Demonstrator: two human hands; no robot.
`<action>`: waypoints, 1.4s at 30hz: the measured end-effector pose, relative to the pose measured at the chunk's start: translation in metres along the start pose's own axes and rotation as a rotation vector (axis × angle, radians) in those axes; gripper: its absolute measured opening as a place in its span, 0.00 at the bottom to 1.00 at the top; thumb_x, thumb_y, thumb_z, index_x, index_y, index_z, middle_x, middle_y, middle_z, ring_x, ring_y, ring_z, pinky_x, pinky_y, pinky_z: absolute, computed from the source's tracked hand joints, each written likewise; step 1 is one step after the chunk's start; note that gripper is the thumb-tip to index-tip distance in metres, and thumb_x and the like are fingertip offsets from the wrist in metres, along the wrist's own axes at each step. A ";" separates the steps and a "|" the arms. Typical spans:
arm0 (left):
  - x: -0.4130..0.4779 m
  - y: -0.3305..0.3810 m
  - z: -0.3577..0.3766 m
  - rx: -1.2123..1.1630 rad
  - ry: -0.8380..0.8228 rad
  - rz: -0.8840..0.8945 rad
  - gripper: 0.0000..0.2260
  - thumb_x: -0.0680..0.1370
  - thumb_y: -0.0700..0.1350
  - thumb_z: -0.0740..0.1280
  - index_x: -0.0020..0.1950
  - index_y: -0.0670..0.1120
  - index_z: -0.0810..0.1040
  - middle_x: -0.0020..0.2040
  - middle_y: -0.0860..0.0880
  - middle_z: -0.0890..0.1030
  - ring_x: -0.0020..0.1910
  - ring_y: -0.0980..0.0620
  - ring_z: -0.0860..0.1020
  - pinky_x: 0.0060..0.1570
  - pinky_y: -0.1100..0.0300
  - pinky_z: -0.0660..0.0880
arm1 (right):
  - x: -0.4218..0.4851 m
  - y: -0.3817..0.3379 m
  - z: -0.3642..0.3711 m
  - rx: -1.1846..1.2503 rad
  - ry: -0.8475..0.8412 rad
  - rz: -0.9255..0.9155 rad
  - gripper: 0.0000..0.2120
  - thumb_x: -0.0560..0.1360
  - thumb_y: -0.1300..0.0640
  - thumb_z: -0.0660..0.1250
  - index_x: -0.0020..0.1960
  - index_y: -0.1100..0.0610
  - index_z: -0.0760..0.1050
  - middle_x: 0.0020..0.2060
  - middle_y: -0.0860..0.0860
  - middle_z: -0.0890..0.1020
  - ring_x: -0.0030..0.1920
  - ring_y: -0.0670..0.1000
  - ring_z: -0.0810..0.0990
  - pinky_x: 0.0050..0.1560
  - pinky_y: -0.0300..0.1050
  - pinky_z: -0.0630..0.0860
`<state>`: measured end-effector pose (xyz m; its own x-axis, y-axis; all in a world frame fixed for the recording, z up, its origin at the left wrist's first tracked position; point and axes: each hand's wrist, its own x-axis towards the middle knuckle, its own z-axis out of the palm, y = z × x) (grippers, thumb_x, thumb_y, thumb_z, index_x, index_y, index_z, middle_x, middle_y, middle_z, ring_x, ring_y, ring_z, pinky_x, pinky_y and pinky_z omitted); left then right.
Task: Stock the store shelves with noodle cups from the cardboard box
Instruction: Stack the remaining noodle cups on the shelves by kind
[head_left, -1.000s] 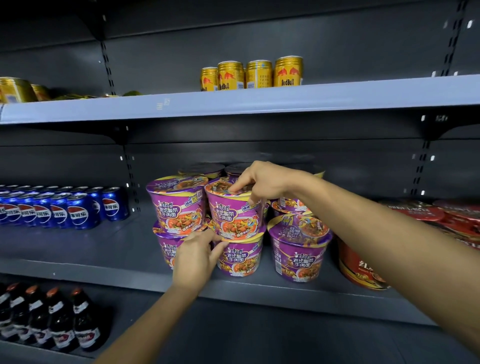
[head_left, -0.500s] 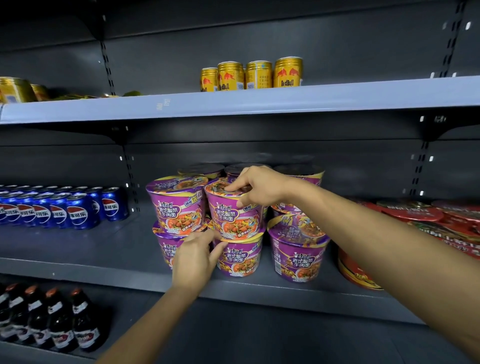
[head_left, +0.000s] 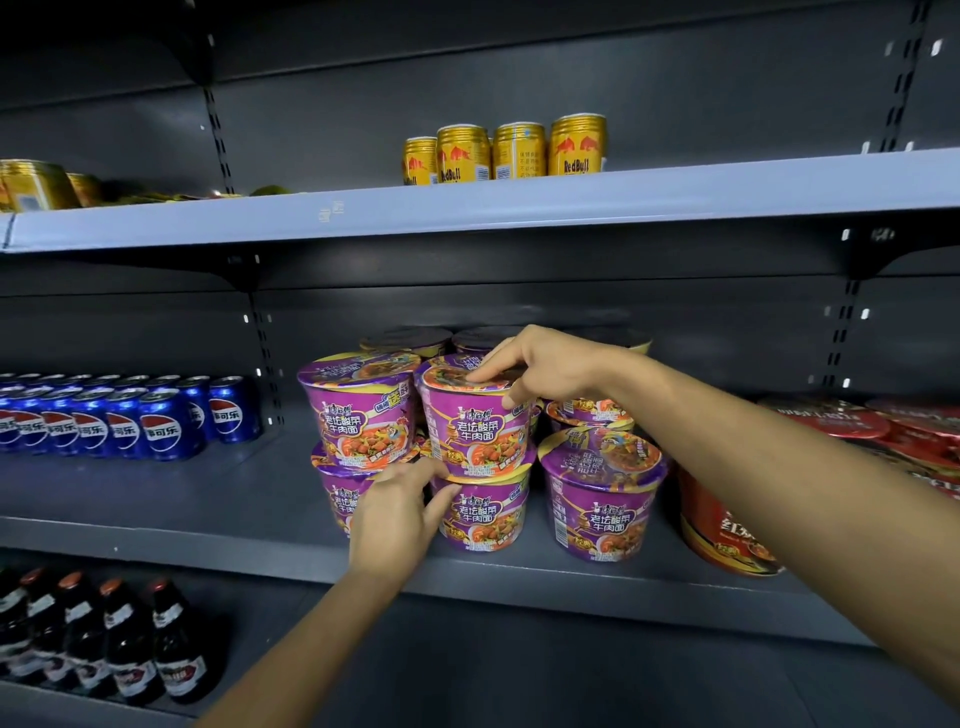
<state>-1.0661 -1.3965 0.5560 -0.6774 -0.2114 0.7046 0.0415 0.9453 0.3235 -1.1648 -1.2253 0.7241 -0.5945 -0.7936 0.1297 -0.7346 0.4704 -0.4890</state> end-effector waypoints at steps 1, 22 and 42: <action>0.000 0.000 0.000 -0.002 0.001 0.000 0.06 0.74 0.50 0.72 0.48 0.50 0.79 0.37 0.53 0.78 0.36 0.55 0.72 0.32 0.62 0.68 | 0.000 0.000 0.000 -0.007 0.000 -0.004 0.21 0.73 0.65 0.70 0.63 0.49 0.77 0.64 0.47 0.75 0.61 0.49 0.73 0.59 0.45 0.74; 0.003 0.000 0.003 0.058 0.006 0.005 0.09 0.75 0.55 0.68 0.49 0.51 0.79 0.38 0.52 0.79 0.37 0.52 0.76 0.31 0.62 0.66 | -0.002 -0.009 0.008 -0.225 0.083 -0.074 0.17 0.72 0.57 0.73 0.60 0.53 0.76 0.60 0.51 0.79 0.61 0.50 0.76 0.58 0.44 0.73; 0.001 0.003 -0.001 0.099 -0.024 0.012 0.09 0.75 0.54 0.68 0.52 0.51 0.79 0.40 0.51 0.79 0.38 0.51 0.77 0.31 0.62 0.66 | -0.007 -0.008 0.016 -0.207 0.120 -0.066 0.16 0.74 0.57 0.71 0.61 0.52 0.76 0.56 0.50 0.80 0.55 0.49 0.78 0.52 0.41 0.75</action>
<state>-1.0655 -1.3935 0.5581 -0.6944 -0.1955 0.6925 -0.0223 0.9678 0.2508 -1.1493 -1.2298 0.7134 -0.5682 -0.7795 0.2636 -0.8174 0.4975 -0.2905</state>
